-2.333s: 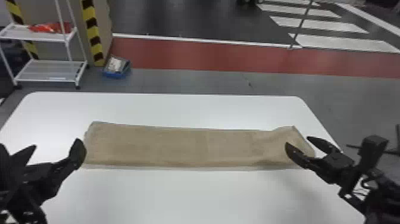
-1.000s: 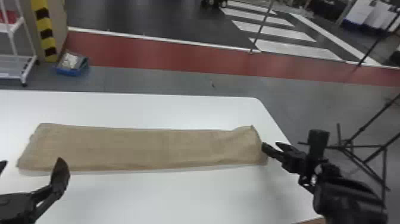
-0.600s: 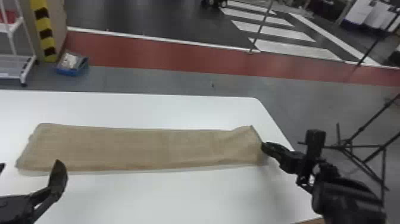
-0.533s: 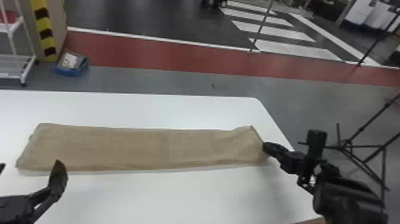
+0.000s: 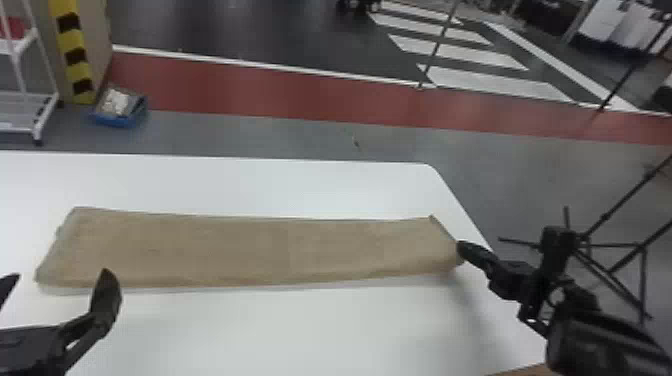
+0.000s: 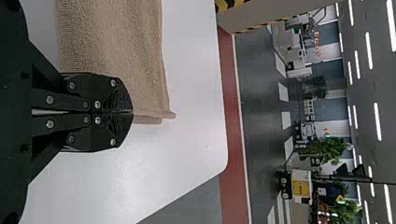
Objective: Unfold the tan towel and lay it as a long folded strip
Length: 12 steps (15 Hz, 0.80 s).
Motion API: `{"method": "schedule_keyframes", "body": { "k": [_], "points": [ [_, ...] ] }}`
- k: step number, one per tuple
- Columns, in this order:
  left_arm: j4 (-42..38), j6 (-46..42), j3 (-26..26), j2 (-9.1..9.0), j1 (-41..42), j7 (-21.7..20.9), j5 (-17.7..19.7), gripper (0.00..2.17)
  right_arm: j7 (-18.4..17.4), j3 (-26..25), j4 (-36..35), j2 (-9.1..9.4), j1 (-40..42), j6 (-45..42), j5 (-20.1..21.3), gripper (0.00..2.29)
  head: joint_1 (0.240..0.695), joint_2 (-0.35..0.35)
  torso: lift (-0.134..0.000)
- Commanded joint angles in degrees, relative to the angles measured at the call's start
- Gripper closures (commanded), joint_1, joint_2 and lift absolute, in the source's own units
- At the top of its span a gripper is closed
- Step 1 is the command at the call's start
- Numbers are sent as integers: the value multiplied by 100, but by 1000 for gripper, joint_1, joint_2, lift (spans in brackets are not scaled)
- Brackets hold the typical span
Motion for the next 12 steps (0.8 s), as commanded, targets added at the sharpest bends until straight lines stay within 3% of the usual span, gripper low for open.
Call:
{"method": "schedule_keyframes", "body": {
  "k": [1,2,3,6,9,12],
  "points": [
    [5,0,-51,0,-13,0,-9,26,-44,30,-1,19,11,-29,196,1129,695,-350,-110],
    [-12,0,-69,0,-13,9,-9,26,-96,30,-9,37,19,-82,231,495,695,-350,-110],
    [-48,-18,-86,0,-13,18,-9,26,-158,4,-53,90,37,-275,222,-2,695,-350,-110],
    [-223,-193,-86,9,31,106,-88,26,-184,-75,-1161,441,547,-539,-208,49,695,-350,-110],
    [-487,-299,-86,18,154,185,-140,26,-149,127,-2734,1065,1127,-100,-419,53,695,-347,-110],
    [-540,-580,-86,18,268,325,-193,26,-202,742,-3631,1443,1751,-100,-604,56,695,-286,-110]
  ]
}}
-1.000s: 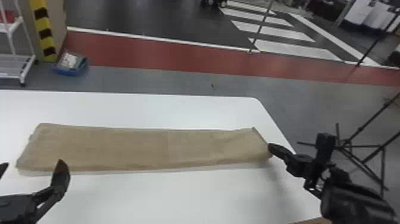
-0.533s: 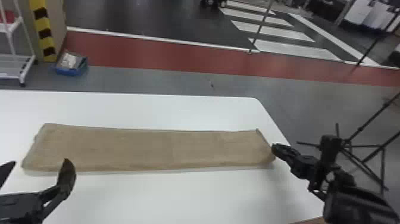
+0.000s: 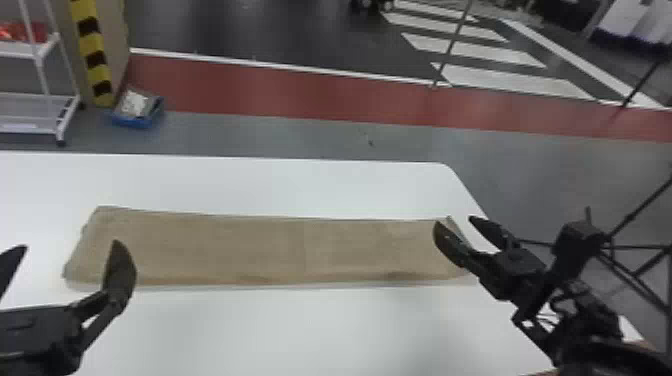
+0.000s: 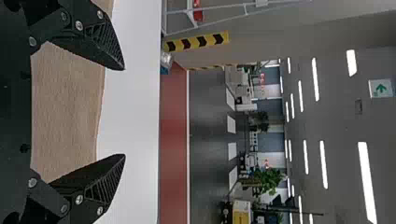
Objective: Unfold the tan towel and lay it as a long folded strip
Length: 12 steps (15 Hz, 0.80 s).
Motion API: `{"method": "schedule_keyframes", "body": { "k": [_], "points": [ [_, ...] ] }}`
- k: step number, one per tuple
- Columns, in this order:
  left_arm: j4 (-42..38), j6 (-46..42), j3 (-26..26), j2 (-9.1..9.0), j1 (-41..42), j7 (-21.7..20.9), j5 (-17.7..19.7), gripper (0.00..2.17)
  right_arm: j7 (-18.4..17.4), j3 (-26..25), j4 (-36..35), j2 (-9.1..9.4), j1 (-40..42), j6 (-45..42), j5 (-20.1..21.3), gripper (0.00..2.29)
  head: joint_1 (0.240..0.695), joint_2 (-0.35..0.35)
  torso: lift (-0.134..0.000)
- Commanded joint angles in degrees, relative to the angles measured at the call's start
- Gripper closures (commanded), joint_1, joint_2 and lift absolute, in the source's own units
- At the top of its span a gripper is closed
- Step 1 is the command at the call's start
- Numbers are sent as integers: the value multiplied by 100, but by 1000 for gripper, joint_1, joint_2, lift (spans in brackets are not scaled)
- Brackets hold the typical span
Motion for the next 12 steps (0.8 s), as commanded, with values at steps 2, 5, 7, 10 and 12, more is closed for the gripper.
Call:
{"method": "schedule_keyframes", "body": {
  "k": [2,5,7,10,12],
  "points": [
    [-26,-546,-29,-4,181,179,-140,29,-151,741,-758,384,630,-182,-50,66,695,-233,-110],
    [9,-634,15,5,234,205,-193,29,-854,1638,-1119,401,1281,-780,3,63,695,-138,-110],
    [9,-669,76,13,286,223,-201,29,-968,1945,-1189,415,1500,-938,20,66,695,-73,-110],
    [176,-1038,208,13,374,240,-236,29,-1100,2174,-1162,415,1632,-1255,73,66,695,0,-110],
    [229,-1073,287,13,453,249,-236,29,-1161,2165,-1215,415,1685,-1307,56,66,695,21,-110]
  ]
}}
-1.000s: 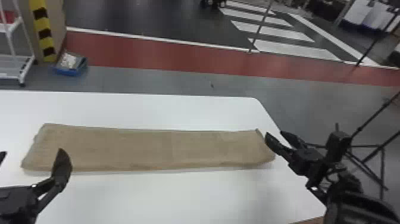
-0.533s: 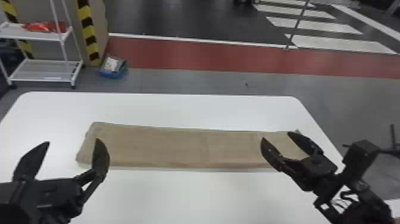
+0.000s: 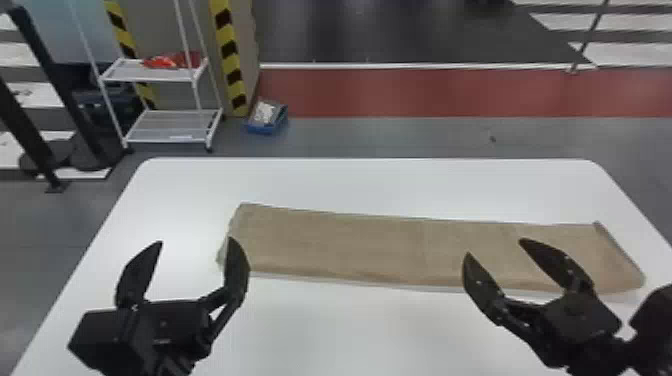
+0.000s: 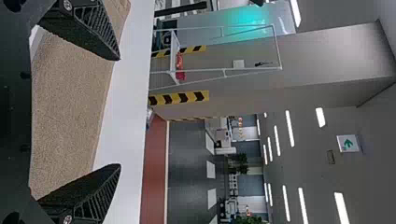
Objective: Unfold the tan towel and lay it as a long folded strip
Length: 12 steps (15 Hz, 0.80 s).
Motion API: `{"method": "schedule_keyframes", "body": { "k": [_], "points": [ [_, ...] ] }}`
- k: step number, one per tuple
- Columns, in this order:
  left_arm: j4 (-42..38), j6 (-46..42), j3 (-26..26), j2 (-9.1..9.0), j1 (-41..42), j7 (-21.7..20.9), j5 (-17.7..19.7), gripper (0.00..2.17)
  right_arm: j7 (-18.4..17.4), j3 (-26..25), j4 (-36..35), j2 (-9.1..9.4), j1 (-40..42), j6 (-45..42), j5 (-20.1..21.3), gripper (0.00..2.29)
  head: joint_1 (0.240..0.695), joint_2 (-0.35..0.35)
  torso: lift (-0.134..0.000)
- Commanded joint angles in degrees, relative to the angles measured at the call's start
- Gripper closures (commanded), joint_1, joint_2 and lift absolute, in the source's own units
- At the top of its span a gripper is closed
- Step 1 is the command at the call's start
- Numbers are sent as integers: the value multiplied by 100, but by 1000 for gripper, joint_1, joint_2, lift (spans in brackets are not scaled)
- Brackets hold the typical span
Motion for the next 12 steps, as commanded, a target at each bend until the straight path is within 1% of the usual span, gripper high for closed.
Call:
{"method": "schedule_keyframes", "body": {
  "k": [1,3,12],
  "points": [
    [39,-56,83,0,99,-5,-1,29,-31,-29,-54,5,46,-49,-29,66,695,29,-110],
    [39,-126,109,0,134,4,-1,29,-57,-99,-63,5,73,-49,-117,66,695,36,-110],
    [21,-126,100,0,169,4,-9,29,-57,-99,-63,5,82,-49,-161,70,695,30,-110]
  ]
}}
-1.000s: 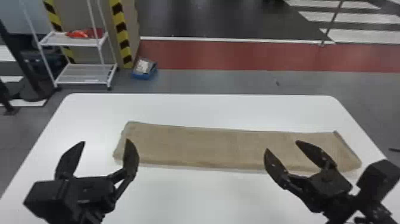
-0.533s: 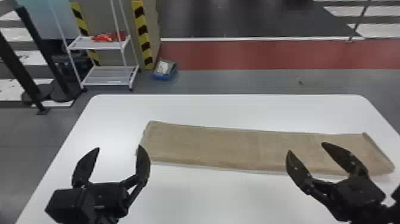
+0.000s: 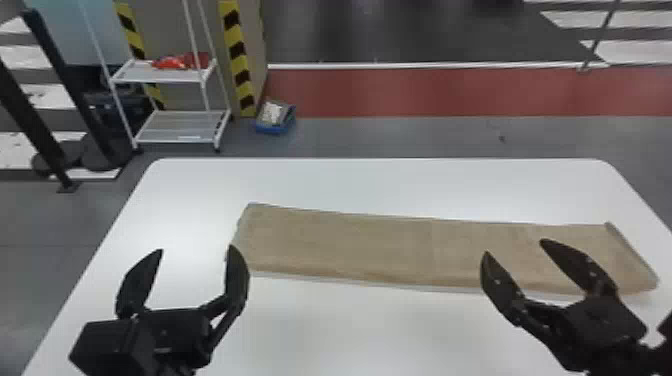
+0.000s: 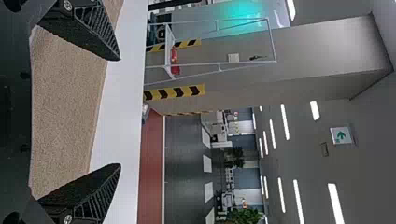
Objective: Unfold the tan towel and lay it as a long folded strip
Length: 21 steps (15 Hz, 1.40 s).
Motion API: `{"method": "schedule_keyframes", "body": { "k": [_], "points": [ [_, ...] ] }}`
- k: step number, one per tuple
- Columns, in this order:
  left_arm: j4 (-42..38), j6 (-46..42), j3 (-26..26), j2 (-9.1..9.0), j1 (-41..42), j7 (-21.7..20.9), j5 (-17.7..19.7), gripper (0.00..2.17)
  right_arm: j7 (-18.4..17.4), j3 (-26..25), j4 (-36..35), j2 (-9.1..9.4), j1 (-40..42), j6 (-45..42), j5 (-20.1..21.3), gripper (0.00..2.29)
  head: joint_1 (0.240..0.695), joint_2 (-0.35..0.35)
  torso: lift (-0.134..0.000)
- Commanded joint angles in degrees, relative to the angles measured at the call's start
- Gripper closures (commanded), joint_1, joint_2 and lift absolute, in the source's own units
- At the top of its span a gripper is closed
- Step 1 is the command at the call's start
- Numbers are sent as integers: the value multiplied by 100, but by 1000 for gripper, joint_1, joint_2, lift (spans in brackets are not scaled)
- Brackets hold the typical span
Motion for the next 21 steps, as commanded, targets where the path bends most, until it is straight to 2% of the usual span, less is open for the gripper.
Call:
{"method": "schedule_keyframes", "body": {
  "k": [1,21],
  "points": [
    [12,0,1,0,6,0,0,29,-9,3,0,5,0,0,3,70,695,30,-110],
    [47,18,1,-9,-38,-9,71,33,62,11,0,5,-18,-70,-50,76,695,33,-110]
  ]
}}
